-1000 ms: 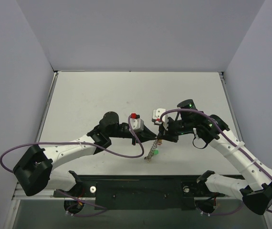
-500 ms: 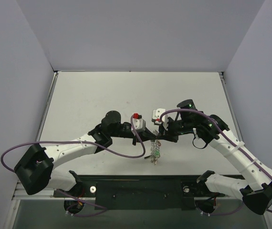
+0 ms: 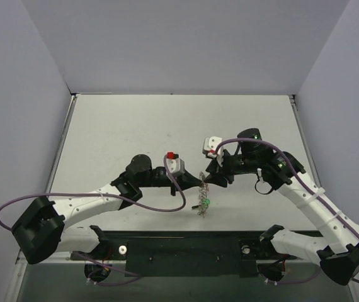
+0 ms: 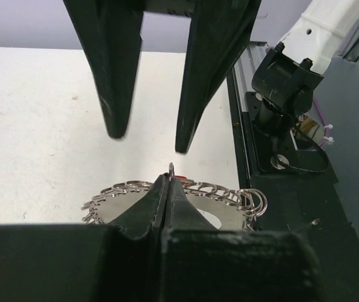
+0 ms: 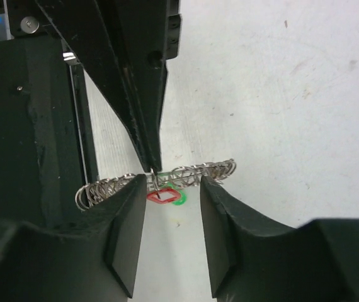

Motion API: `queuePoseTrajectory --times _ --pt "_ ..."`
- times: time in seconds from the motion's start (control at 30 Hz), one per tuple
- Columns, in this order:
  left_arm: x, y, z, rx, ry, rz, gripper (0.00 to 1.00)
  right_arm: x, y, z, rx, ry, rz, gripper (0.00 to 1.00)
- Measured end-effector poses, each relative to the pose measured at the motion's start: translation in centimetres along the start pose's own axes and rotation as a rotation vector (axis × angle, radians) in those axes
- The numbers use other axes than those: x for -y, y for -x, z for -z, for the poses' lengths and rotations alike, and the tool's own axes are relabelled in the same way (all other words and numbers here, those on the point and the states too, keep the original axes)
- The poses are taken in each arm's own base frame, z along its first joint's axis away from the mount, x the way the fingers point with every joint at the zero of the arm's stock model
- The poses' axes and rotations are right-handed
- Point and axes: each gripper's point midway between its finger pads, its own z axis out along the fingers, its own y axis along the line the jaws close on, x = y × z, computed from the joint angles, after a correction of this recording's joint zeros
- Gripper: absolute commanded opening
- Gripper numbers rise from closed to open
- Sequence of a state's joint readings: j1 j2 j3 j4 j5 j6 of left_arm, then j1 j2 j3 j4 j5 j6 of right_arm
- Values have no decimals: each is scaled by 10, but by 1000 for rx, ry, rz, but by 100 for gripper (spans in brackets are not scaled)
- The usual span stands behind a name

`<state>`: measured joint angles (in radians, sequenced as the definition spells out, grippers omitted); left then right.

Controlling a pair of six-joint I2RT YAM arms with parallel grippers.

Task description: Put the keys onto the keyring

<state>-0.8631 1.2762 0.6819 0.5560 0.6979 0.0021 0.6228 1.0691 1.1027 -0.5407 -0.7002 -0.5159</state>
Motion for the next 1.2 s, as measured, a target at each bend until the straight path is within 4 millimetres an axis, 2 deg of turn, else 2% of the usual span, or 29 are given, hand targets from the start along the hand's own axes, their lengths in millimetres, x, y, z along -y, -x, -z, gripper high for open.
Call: queuePoseTrajectory --times 0.1,0.23,0.43,0.63,0.77,0.87,0.97,1.2 --pt "3 -4 10 48 44 37 0 3 10 4 57 -9 -13 43" --pt "4 -1 19 133 90 57 0 -2 22 6 138 3 -90 43" --pt "5 24 29 262 124 26 0 -5 41 3 269 -1 -325 43" --pt "3 57 41 384 150 -6 0 13 60 7 375 -75 -552 43" --pt "0 60 49 423 183 16 0 18 70 14 445 -89 -644 49" --pt "-1 56 53 430 193 46 0 9 75 18 470 -36 -626 52" --pt "-1 55 56 439 193 71 0 -11 75 18 465 63 -520 52" --pt "11 60 61 442 122 74 0 -37 55 14 402 190 -239 52"
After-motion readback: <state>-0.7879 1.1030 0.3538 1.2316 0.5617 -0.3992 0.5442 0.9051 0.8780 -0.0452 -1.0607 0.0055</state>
